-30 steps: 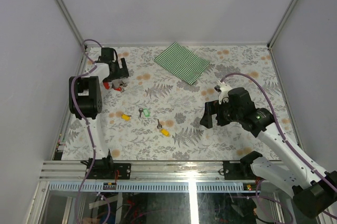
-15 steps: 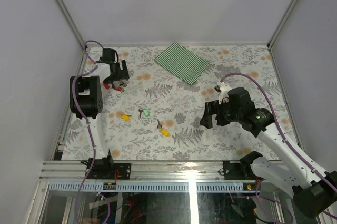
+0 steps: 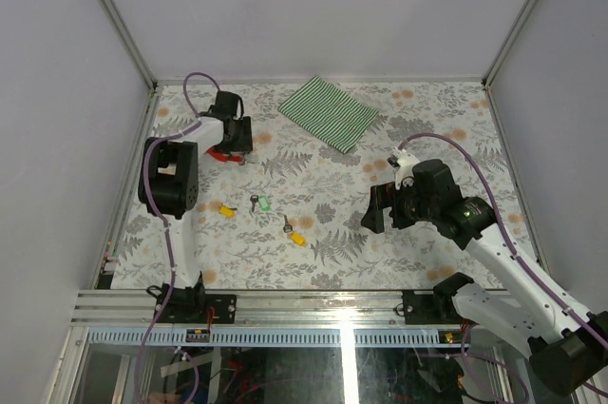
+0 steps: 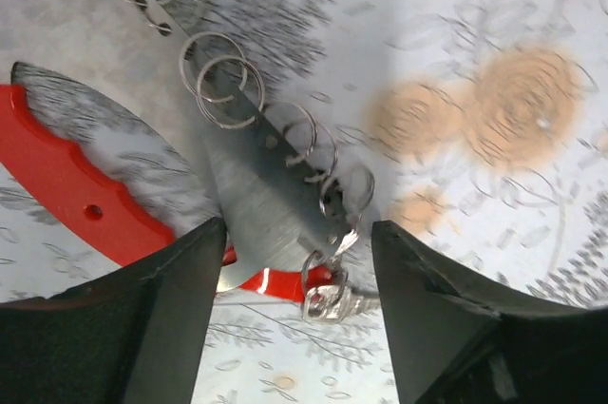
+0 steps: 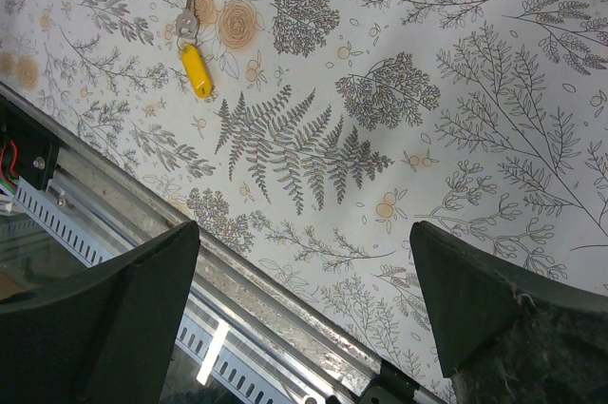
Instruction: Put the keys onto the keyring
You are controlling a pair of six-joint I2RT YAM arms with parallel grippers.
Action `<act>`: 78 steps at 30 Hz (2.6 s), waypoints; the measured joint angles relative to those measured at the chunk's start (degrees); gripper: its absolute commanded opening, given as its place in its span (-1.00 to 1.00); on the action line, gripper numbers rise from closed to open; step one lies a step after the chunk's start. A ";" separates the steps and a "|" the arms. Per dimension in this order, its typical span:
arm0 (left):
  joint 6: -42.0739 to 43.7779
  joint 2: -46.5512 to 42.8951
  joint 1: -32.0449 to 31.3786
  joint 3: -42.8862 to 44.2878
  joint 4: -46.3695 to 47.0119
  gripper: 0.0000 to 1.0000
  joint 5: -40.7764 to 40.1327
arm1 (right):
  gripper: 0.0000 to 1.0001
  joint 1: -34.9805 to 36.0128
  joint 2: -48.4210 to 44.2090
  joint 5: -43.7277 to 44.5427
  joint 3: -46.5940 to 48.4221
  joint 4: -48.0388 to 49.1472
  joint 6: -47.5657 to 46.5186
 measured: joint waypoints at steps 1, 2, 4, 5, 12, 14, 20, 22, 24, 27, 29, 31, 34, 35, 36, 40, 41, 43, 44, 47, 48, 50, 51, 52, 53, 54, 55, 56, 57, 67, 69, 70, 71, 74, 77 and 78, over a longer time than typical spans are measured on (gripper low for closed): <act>-0.04 -0.35 -1.01 -0.57 -0.02 0.22 -0.07 | 0.99 0.00 -0.04 0.00 0.00 0.00 0.00; -0.09 -0.70 -2.10 -1.11 0.02 0.21 -0.22 | 0.98 0.00 -0.09 0.00 0.00 0.00 0.00; -0.09 -1.33 -4.13 -2.08 0.07 0.17 -0.59 | 0.99 0.00 -0.09 0.00 0.00 -0.02 0.00; -0.20 -1.68 -5.35 -2.62 0.15 0.16 -0.87 | 0.99 0.00 -0.09 0.00 0.00 -0.02 0.00; -1.62 -4.90 -14.21 -7.48 1.66 0.00 -1.40 | 0.98 0.00 -0.09 0.00 0.00 -0.07 0.02; -2.16 -6.10 -17.38 -9.35 2.27 -0.02 -1.46 | 0.98 0.00 -0.09 0.00 0.00 -0.07 0.02; -4.61 -10.29 -27.32 -15.30 4.26 -0.03 -1.55 | 0.99 0.00 -1.01 1.07 0.00 -0.17 0.55; -5.90 -11.28 -31.08 -16.55 4.50 -0.03 -1.53 | 0.98 0.00 -2.29 2.40 0.02 -0.31 1.03; -7.43 -11.87 -35.34 -17.27 4.68 -0.03 -1.51 | 0.99 -0.02 -4.09 4.24 0.26 -0.79 1.64; -9.92 -12.39 -42.25 -17.92 5.09 -0.01 -1.51 | 0.98 -0.02 -6.54 7.72 1.33 -1.40 2.56; -11.45 -12.83 -46.25 -18.51 5.60 0.09 -1.53 | 0.99 -0.02 -8.28 10.64 1.99 -1.64 3.21; -13.35 -13.81 -50.56 -19.69 6.19 0.22 -1.79 | 0.99 0.00 -10.25 13.88 2.34 -1.88 4.07; -15.39 -15.96 -54.82 -21.77 6.19 0.38 -2.03 | 0.98 -0.02 -13.00 18.21 2.34 -2.40 5.29; -15.82 -16.92 -55.69 -22.51 6.19 0.43 -2.05 | 0.99 -0.02 -13.73 19.37 2.34 -2.73 5.73; -16.22 -18.21 -56.11 -23.30 6.14 0.47 -2.14 | 0.99 -0.02 -14.34 20.50 2.34 -3.04 6.21; -16.72 -25.42 -55.71 -24.44 6.47 0.59 -3.80 | 0.99 -0.02 -15.52 23.71 2.23 -3.17 8.57; -16.70 -27.69 -55.60 -24.50 6.99 0.60 -4.28 | 0.98 -0.02 -15.50 24.30 2.10 -3.17 9.11; -16.44 -31.89 -55.39 -24.55 8.31 0.61 -5.33 | 0.98 -0.02 -15.39 24.81 1.75 -3.21 10.10; -16.31 -33.31 -55.28 -24.57 8.81 0.61 -5.62 | 0.99 -0.02 -15.15 24.87 1.60 -3.21 10.69; -16.09 -36.94 -54.77 -25.42 10.27 0.61 -6.10 | 0.99 -0.02 -13.49 24.20 1.46 -3.13 11.89; -16.11 -37.86 -54.42 -26.14 10.56 0.61 -6.01 | 0.99 -0.02 -12.59 23.85 1.44 -3.08 12.20; -16.17 -39.34 -53.35 -28.04 10.93 0.60 -5.57 | 0.99 -0.02 -9.99 22.36 1.33 -2.84 12.59; -16.35 -40.22 -52.61 -29.27 10.91 0.60 -5.14 | 0.99 -0.02 -9.07 21.66 1.27 -2.69 12.59; -16.57 -41.42 -51.54 -30.95 10.86 0.60 -4.55 | 0.98 -0.02 -7.37 19.98 1.03 -2.23 12.57; -16.79 -42.45 -50.64 -32.15 10.80 0.60 -4.04 | 0.93 -0.02 -6.36 18.47 0.79 -1.77 12.48; -17.03 -43.82 -49.46 -33.57 10.67 0.60 -3.43 | 0.88 -0.02 -5.01 16.44 0.44 -1.18 12.37; -17.22 -45.27 -48.33 -34.80 10.58 0.59 -2.86 | 0.82 -0.02 -3.76 14.32 -0.15 -0.42 12.28; -17.46 -47.15 -46.95 -36.13 10.45 0.59 -2.10 | 0.79 -0.02 -2.89 12.00 -1.16 0.68 12.31; -17.66 -48.54 -45.99 -36.94 10.36 0.59 -1.60 | 0.76 -0.02 -2.43 10.34 -2.23 1.70 12.35; -21.20 -58.27 -43.21 -45.27 11.02 0.57 0.79 | 0.50 -0.02 5.33 1.44 -12.50 12.87 16.15; -22.05 -58.69 -43.21 -46.64 11.19 0.56 1.27 | 0.46 0.00 7.21 0.00 -13.57 15.89 16.52; -22.43 -58.71 -43.21 -47.12 11.32 0.57 1.53 | 0.44 0.00 8.09 -0.61 -14.01 17.22 16.61; -22.80 -58.71 -43.21 -47.76 11.67 0.57 1.84 | 0.41 -0.02 9.18 -1.40 -14.40 18.56 16.61; -23.71 -58.53 -43.21 -49.27 12.92 0.56 2.71 | 0.32 0.00 13.11 -2.93 -14.64 21.53 16.13; -24.44 -57.27 -43.21 -49.62 14.47 0.54 3.34 | 0.26 0.00 16.98 -3.23 -14.64 23.54 15.32; -24.76 -56.54 -43.21 -49.62 15.19 0.53 3.65 | 0.26 0.00 17.64 -3.19 -14.64 23.96 15.23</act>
